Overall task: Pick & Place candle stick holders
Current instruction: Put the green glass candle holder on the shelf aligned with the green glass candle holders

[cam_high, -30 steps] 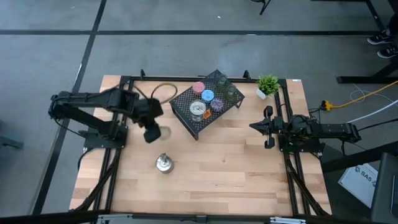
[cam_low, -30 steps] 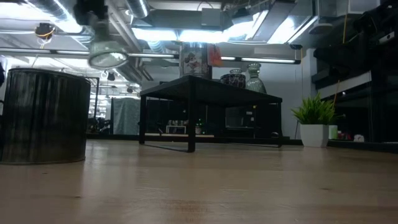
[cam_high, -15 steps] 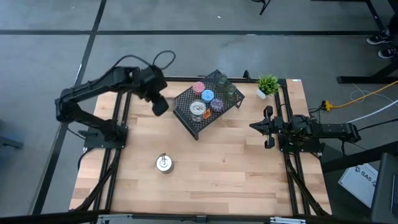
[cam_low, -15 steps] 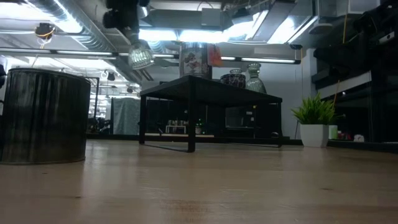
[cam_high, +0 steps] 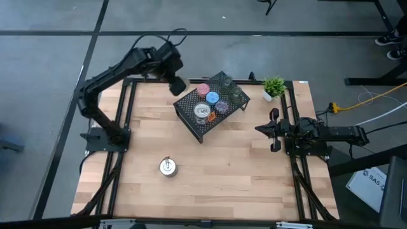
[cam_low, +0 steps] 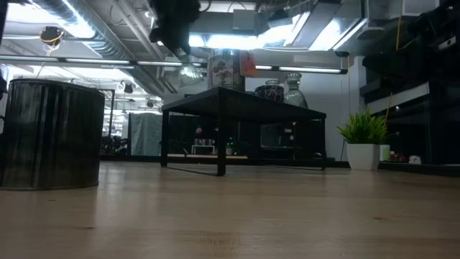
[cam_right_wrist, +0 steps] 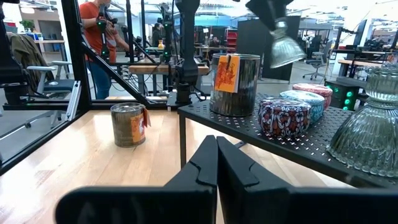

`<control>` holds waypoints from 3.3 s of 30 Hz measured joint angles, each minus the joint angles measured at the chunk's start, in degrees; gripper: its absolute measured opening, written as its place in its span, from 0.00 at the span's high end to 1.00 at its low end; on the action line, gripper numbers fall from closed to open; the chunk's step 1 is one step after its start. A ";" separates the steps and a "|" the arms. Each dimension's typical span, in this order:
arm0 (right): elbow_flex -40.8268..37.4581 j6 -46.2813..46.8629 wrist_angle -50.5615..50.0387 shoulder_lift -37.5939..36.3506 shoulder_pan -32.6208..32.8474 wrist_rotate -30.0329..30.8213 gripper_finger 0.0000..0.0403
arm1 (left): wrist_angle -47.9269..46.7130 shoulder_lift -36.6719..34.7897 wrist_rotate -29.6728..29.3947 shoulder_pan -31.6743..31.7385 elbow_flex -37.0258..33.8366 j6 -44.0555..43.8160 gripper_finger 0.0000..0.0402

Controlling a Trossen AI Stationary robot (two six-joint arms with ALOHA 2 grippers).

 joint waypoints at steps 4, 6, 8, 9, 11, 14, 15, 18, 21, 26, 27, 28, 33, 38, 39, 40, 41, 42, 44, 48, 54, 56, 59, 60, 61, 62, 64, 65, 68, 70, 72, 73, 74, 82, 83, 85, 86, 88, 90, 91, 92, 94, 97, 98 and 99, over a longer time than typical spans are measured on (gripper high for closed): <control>0.01 0.00 -0.02 0.00 0.00 0.00 1.00 | 1.32 4.43 -1.99 2.03 4.66 1.03 0.55; 0.00 0.01 0.00 0.00 0.00 0.00 1.00 | 2.52 6.42 -2.24 2.99 6.81 1.45 0.55; -0.01 0.00 -0.01 0.00 0.01 0.02 1.00 | 4.34 8.30 -2.26 3.77 8.58 1.48 0.55; 0.01 0.01 -0.01 0.00 0.01 0.01 1.00 | 5.17 9.20 -2.12 4.16 9.38 1.65 0.55; -0.01 0.02 0.00 0.00 0.00 0.02 1.00 | 6.97 10.98 -1.74 4.81 10.86 2.37 0.55; 0.00 0.01 -0.01 0.00 0.01 0.00 1.00 | 9.29 13.01 -0.67 5.69 12.01 3.35 0.55; 0.00 0.00 -0.01 0.00 0.00 0.01 1.00 | 10.44 13.47 0.05 5.90 12.05 3.68 0.55; 0.00 0.00 -0.02 0.00 0.00 0.02 1.00 | 13.76 14.69 2.96 6.40 12.05 4.92 0.55; 0.01 0.02 0.00 0.00 0.01 0.01 1.00 | 17.30 15.61 5.67 6.36 12.05 6.49 0.55; 0.01 0.00 -0.01 0.00 0.00 0.00 1.00 | 21.24 16.65 8.88 6.31 12.05 8.51 0.55; 0.01 0.02 -0.02 0.00 0.00 0.00 1.00 | 21.74 16.78 9.23 6.33 12.05 8.87 0.55; 0.01 0.00 0.00 0.00 0.00 0.02 1.00 | 21.88 16.90 9.53 6.35 12.05 9.11 0.55; 0.00 0.01 -0.01 0.00 0.01 0.02 1.00 | 22.08 18.04 11.67 6.24 12.07 9.43 0.55; 0.01 0.00 -0.01 0.00 0.00 0.02 1.00 | 22.14 19.60 12.15 6.04 12.07 9.43 0.55; -0.01 0.00 0.00 0.00 0.02 0.00 1.00 | 22.12 19.94 12.15 5.83 12.07 9.43 0.55; 0.01 0.00 0.00 0.00 0.02 0.02 1.00 | 22.09 20.24 12.17 5.83 12.07 9.43 0.55; 0.01 0.00 0.00 0.00 0.00 0.02 1.00 | 22.10 20.52 12.23 5.79 12.07 9.43 0.55; 0.01 0.02 0.00 0.00 0.00 0.00 1.00 | 22.08 20.59 12.61 5.78 12.07 9.43 0.55; 0.00 0.01 -0.02 0.00 0.00 0.01 1.00 | 22.15 20.59 13.83 5.69 12.07 9.26 0.55; 0.01 0.00 0.00 0.00 0.00 0.02 1.00 | 22.47 20.86 14.71 4.77 12.07 8.94 0.55; 0.01 0.02 0.00 0.00 0.01 0.00 1.00 | 22.45 20.86 14.71 3.34 12.07 8.89 0.55; 0.00 0.01 -0.02 0.00 0.01 0.00 1.00 | 22.47 20.86 14.73 3.12 12.07 8.88 0.55; 0.01 0.02 -0.02 0.00 0.00 0.00 1.00 | 22.43 20.86 14.71 3.07 12.07 8.90 0.55; 0.01 0.00 0.00 0.00 0.00 0.02 1.00 | 22.42 20.86 14.71 3.07 12.07 8.90 0.55; 0.01 0.00 -0.02 0.00 0.00 0.02 1.00 | 22.42 20.86 14.69 3.07 12.07 8.90 0.55; 0.00 0.02 0.00 0.00 0.00 0.02 1.00 | 22.42 20.86 14.67 3.07 12.07 8.90 0.55; 0.00 0.00 -0.02 0.00 0.01 0.02 1.00 | 22.38 20.86 14.44 3.07 12.07 8.90 0.55; 0.01 0.01 0.00 0.00 0.01 0.01 1.00 | 22.42 21.01 14.17 3.07 12.07 8.90 0.55; -0.01 0.00 0.00 0.00 0.00 0.01 1.00 | 22.16 22.08 13.61 3.03 12.07 8.90 0.55; 0.01 0.01 -0.02 0.00 0.01 0.02 1.00 | 21.88 22.85 13.57 2.98 12.02 8.90 0.55; 0.01 0.02 0.00 0.00 0.00 0.02 1.00 | 21.93 23.16 13.56 2.97 12.01 8.90 0.55; 0.01 0.01 -0.02 0.00 0.00 0.02 1.00 | 21.96 23.17 13.59 2.97 12.01 8.90 0.55; 0.00 0.01 -0.01 0.00 0.01 0.01 1.00 | 21.85 23.17 13.65 2.97 12.02 8.89 0.55; 0.01 0.01 -0.02 0.00 0.01 0.02 1.00 | 21.23 23.22 13.87 2.38 12.02 8.95 0.55; 0.00 0.00 -0.01 0.00 0.00 0.02 1.00 | 21.12 23.25 13.93 2.38 12.03 9.17 0.55; 0.00 0.00 -0.02 0.00 0.01 0.02 1.00 | 21.30 23.51 13.92 2.33 12.03 9.38 0.55; 0.01 0.00 -0.02 0.00 0.02 0.02 1.00 | 21.16 23.64 13.92 2.33 12.03 9.38 0.55; 0.00 0.00 -0.02 0.00 0.01 0.02 1.00 | 20.81 23.91 13.90 2.33 12.03 9.39 0.55; 0.01 0.00 0.00 0.00 0.00 0.02 1.00 | 20.91 24.23 13.94 2.33 12.03 9.36 0.55; 0.00 0.00 -0.01 0.00 0.01 0.02 1.00 | 20.76 24.32 14.23 2.33 12.03 9.34 0.55; -0.01 0.00 -0.02 0.00 0.00 0.02 1.00 | 20.70 24.42 14.36 2.33 12.03 9.34 0.55; 0.01 0.01 0.00 0.00 0.02 0.02 1.00 | 20.83 24.54 14.88 2.33 12.05 9.37 0.55; -0.01 0.00 0.00 0.00 0.02 0.02 1.00 | 20.83 24.59 14.91 2.33 12.05 9.36 0.55; 0.01 0.02 -0.02 0.00 0.02 0.02 1.00 | 20.81 24.59 14.91 2.33 12.05 9.38 0.55; 0.01 0.02 -0.02 0.00 0.00 0.02 1.00 | 20.82 24.59 14.91 2.33 12.05 9.38 0.55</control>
